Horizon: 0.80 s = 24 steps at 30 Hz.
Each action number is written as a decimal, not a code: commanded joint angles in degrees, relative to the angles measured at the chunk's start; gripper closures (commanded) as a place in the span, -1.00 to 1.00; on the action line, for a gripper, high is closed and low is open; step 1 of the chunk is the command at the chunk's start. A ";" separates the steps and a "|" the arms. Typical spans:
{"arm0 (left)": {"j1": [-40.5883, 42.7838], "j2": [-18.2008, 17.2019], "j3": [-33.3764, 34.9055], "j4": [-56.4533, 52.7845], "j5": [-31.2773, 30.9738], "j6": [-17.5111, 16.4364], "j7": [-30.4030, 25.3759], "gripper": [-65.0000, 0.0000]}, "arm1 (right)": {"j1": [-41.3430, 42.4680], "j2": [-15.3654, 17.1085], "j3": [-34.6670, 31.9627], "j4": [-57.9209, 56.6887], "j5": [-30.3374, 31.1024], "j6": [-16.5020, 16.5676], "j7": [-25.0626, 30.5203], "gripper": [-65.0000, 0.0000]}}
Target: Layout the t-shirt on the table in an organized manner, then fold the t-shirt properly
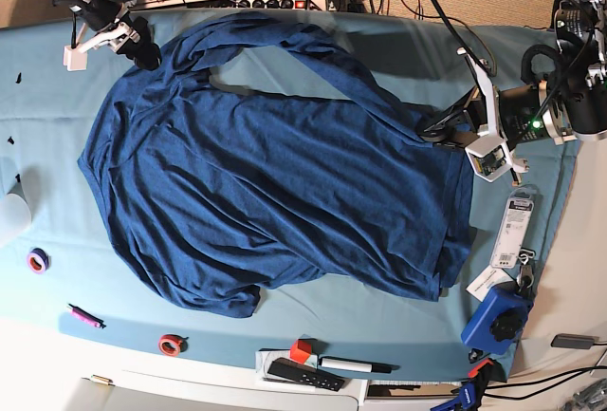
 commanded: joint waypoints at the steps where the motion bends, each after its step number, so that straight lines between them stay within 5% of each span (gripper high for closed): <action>1: -0.48 -0.76 -0.48 0.81 -1.18 -0.25 -1.46 1.00 | -0.28 0.61 0.35 0.59 -0.42 0.17 0.44 0.21; 5: -0.48 -0.76 -0.48 0.81 -1.18 -0.25 -1.46 1.00 | -0.28 0.61 0.37 0.59 -2.60 -0.31 0.98 0.24; 9: -0.48 -0.76 -0.48 0.81 -1.18 -0.25 -1.46 1.00 | -0.28 0.63 0.37 0.59 -2.56 0.02 0.39 0.95; 10: -0.48 -0.76 -0.48 0.81 -1.18 -0.25 -1.46 1.00 | -0.28 0.63 0.37 0.59 -2.54 0.42 0.26 1.00; 24: -0.50 -0.79 -0.66 0.81 -1.11 -0.25 -1.77 1.00 | -0.31 0.79 0.39 9.42 7.52 4.92 -0.52 1.00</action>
